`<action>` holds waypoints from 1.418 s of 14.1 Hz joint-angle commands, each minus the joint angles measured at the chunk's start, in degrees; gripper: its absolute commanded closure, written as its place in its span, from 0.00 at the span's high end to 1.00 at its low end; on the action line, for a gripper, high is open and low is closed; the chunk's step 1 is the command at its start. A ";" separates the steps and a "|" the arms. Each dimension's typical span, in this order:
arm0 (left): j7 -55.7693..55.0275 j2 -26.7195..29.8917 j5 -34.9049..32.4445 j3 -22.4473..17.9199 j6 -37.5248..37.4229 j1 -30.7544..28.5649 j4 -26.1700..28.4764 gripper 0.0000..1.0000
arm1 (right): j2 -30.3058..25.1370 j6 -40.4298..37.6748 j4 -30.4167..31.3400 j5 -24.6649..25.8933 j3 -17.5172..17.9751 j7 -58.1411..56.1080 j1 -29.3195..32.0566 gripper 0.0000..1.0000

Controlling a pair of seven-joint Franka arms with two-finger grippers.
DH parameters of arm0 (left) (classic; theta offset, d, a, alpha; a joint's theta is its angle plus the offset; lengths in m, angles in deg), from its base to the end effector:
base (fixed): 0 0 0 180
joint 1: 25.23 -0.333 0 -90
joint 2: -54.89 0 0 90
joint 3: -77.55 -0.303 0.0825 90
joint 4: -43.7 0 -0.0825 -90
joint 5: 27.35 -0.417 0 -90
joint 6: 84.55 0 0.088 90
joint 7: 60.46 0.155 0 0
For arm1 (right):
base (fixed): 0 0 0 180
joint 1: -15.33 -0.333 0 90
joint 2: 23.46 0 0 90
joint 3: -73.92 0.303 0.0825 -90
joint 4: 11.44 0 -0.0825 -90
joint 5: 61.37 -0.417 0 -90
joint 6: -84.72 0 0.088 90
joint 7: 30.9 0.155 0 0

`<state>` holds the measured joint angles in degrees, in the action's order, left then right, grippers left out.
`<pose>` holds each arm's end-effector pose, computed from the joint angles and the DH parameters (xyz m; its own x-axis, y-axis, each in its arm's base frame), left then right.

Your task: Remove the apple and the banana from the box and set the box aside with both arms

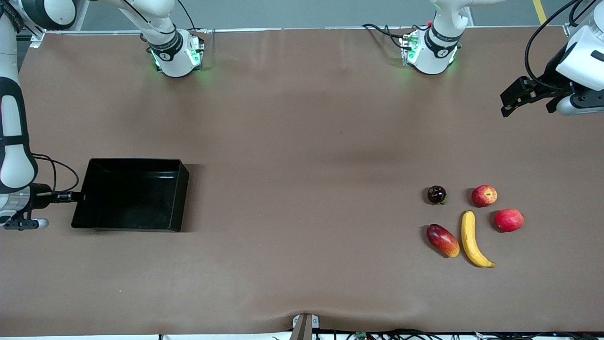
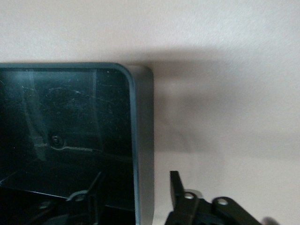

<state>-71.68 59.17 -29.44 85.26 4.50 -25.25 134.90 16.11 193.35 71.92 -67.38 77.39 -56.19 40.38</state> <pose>0.5608 -0.0724 0.5942 0.9971 0.0621 0.0448 0.0638 -0.9972 -0.0384 0.6532 -0.2493 0.1864 0.9849 0.0288 -0.1710 -0.0097 -0.9754 -0.2204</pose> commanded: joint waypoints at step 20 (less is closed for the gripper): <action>8.76 1.25 0.77 -0.59 -3.36 -0.86 -0.50 1.00 | -11.16 -5.96 -20.17 7.07 1.98 14.63 -19.07 1.00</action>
<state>-64.05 59.43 -29.43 84.53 2.59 -25.84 135.00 8.84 191.26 50.83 -61.24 79.96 -47.53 22.42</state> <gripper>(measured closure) 0.000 0.000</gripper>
